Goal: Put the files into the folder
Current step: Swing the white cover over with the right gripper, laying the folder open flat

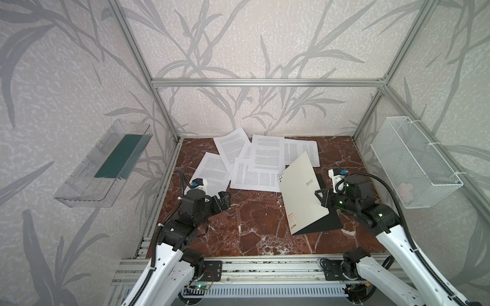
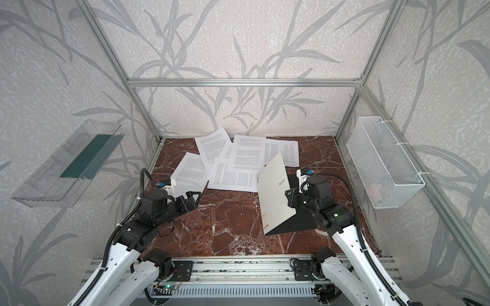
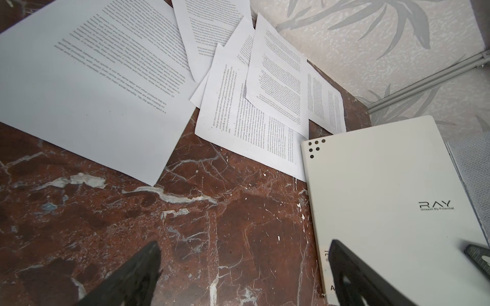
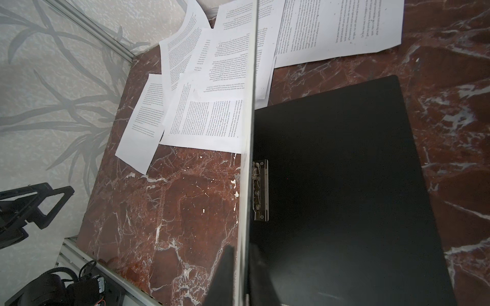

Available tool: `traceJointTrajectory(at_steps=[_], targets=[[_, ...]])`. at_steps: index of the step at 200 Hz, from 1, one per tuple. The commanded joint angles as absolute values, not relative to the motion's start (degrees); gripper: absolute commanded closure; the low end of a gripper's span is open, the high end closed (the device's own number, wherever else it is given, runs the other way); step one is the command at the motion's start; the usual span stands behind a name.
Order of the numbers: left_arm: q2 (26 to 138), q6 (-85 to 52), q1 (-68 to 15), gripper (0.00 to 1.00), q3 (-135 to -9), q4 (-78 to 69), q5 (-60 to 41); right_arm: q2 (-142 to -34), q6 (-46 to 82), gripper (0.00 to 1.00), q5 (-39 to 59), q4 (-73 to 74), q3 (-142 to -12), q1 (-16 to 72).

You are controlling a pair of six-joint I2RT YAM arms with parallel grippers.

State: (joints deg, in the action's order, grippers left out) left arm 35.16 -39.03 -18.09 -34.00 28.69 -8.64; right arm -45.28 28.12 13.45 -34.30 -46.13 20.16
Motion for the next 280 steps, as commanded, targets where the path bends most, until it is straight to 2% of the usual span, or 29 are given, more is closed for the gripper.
traceJointTrajectory(at_steps=[1,14,38,60,94,104,121,165,202,227,280], targets=[[35.75,-38.05,-18.29,0.02,-33.58,28.49,-8.65,-44.43,29.16,0.64,14.68,-31.44,-46.26,21.09],[35.87,-38.06,-18.28,0.02,-33.41,28.34,-8.84,-45.1,30.13,0.54,18.17,-29.73,-46.65,21.26],[35.34,-38.23,-18.28,0.02,-33.2,27.68,-9.88,-47.1,32.37,0.46,21.77,-25.75,-47.12,23.51],[34.75,-38.41,-18.28,0.02,-34.15,27.98,-10.76,-50.0,33.39,0.4,19.38,-24.2,-49.3,28.99],[33.24,-40.16,-18.31,0.02,-39.06,30.14,-13.8,-59.09,35.88,0.27,12.83,-17.03,-52.54,42.32],[32.04,-40.68,-18.28,0.01,-40.92,30.41,-14.93,-63.32,35.94,0.2,10.35,-14.38,-54.05,46.91],[29.24,-40.22,-18.28,0.01,-45.27,33.41,-14.41,-71.56,35.03,0.0,6.89,-10.38,-57.87,53.2],[23.12,-39.17,-18.19,0.01,-52.42,39.96,-10.76,-93.71,34.78,0.01,7.84,-1.02,-68.59,57.25],[23.82,-40.06,-18.19,0.01,-49.84,39.37,-13.48,-103.33,33.18,0.01,8.49,-1.2,-76.51,56.41],[24.16,-39.99,-18.19,0.01,-48.04,38.68,-15.8,-101.39,34.19,0.03,12.39,0.14,-75.32,53.8],[30.07,-44.16,-18.37,0.01,-33.56,25.44,-30.17,-83.04,32.53,0.1,16.74,-4.14,-56.85,39.73]])
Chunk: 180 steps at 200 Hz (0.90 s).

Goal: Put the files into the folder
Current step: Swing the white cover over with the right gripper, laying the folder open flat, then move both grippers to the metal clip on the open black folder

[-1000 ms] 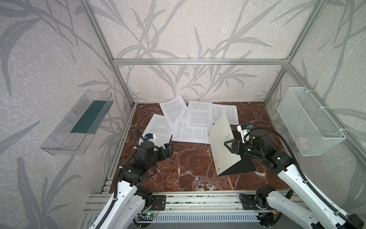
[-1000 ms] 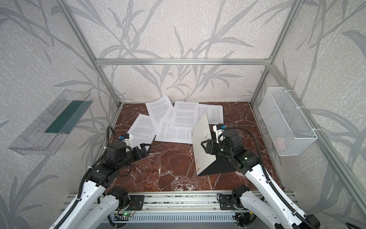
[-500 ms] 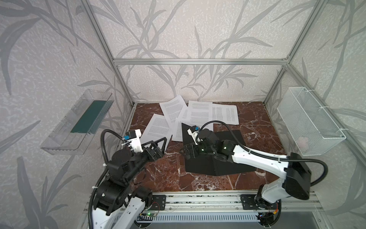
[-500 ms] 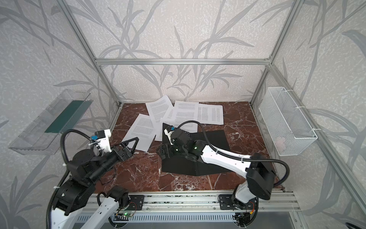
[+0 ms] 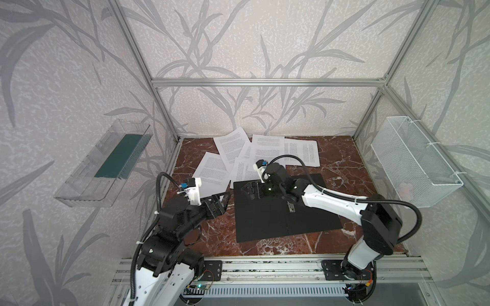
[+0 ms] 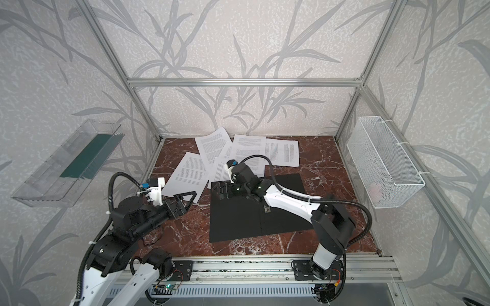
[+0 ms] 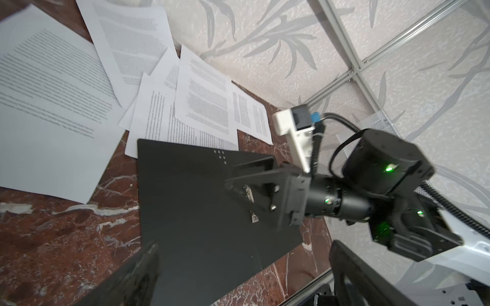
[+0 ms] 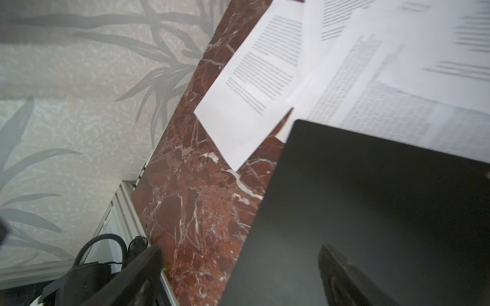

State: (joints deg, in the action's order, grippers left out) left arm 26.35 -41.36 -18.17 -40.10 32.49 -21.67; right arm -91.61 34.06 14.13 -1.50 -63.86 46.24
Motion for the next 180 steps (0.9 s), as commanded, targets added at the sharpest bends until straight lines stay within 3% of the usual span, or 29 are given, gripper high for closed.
traceJointTrajectory(at_steps=[1,39,83,122,153,180], targets=[[30.2,-44.27,-18.37,0.01,-33.3,25.03,-30.33,-82.74,32.48,0.1,16.81,-4.22,-56.37,39.38],[38.54,-47.57,-21.41,0.01,-24.79,10.11,-29.47,-73.08,30.51,0.14,18.05,-6.67,-44.2,31.49],[60.59,-47.43,-29.56,0.01,-23.6,-8.33,-27.98,-69.65,33.35,0.23,20.83,-4.81,-36.7,26.31],[75.82,-40.29,-31.66,0.01,-27.86,-8.87,-29.41,-73.11,30.63,0.38,22.79,-5.87,-36.05,24.99],[80.74,-38.5,-32.2,0.01,-28.5,-7.96,-29.03,-76.66,29.76,0.57,26.02,-5.01,-35.68,23.64],[83.7,-37.44,-32.23,0.01,-29.94,-2.34,-24.75,-78.03,29.01,0.62,24.74,-6.79,-36.32,23.64]])
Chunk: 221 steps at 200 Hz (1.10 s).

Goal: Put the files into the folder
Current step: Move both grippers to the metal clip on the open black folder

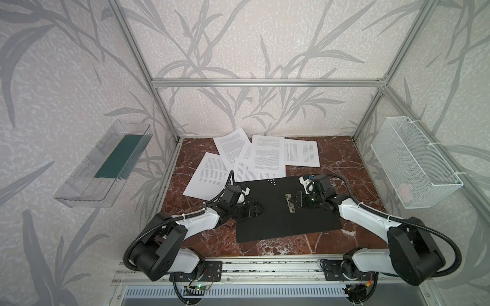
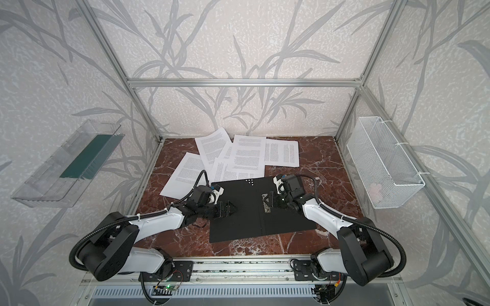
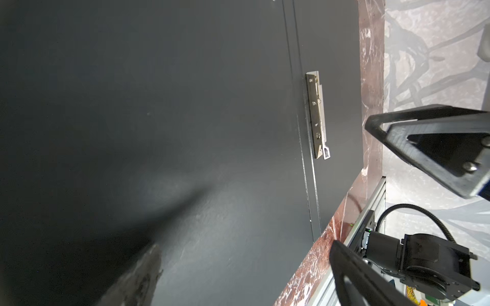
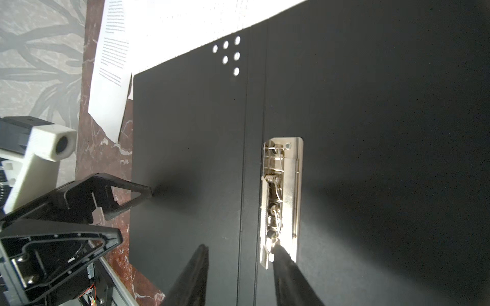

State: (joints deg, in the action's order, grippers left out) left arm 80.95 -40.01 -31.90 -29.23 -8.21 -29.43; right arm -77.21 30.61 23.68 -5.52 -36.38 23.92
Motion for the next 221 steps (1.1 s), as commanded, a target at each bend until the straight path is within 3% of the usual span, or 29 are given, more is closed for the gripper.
traceJointTrajectory(at_steps=[1,68,221], targets=[[83.73,-37.44,-32.24,0.01,-30.0,-2.09,-24.55,-78.12,28.96,0.62,24.72,-6.87,-36.4,23.64],[82.48,-35.98,-32.2,0.01,-30.72,1.84,-21.19,-84.02,28.57,0.79,27.31,-8.28,-37.48,23.64],[85.65,-35.86,-32.17,0.01,-31.82,2.34,-20.5,-84.5,28.03,0.85,27.21,-8.57,-35.53,24.49]])
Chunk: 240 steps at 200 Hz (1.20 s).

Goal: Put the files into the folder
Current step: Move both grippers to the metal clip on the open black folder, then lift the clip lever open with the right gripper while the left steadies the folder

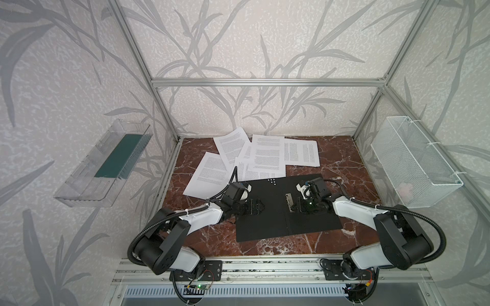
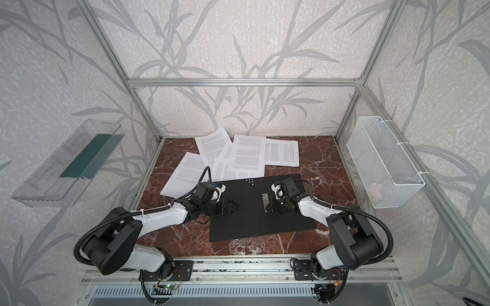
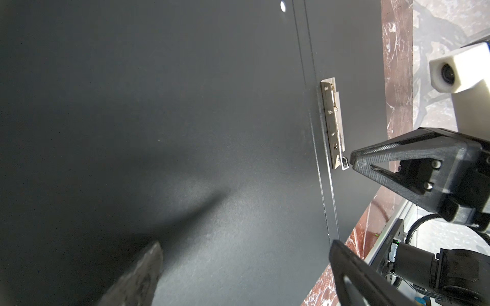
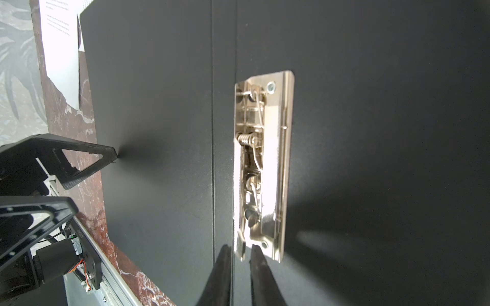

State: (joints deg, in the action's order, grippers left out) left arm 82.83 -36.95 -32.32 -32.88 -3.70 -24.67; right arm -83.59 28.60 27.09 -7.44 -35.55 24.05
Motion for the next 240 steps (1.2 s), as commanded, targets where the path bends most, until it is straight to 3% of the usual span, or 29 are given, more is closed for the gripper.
traceJointTrajectory(at_steps=[1,128,161,240], targets=[[85.67,-35.86,-32.21,0.01,-31.82,2.36,-20.53,-84.53,28.03,0.85,27.18,-8.59,-35.52,24.51],[86.08,-35.6,-32.24,0.01,-32.39,4.05,-18.31,-86.37,28.37,0.91,26.07,-8.7,-36.15,25.93],[87.51,-35.51,-32.2,0.01,-33.47,6.68,-15.16,-87.15,27.95,1.0,23.89,-9.69,-36.55,25.92],[89.66,-35.5,-32.19,0.01,-35.6,11.41,-8.27,-88.75,30.39,1.0,16.66,-10.63,-36.46,27.39]])
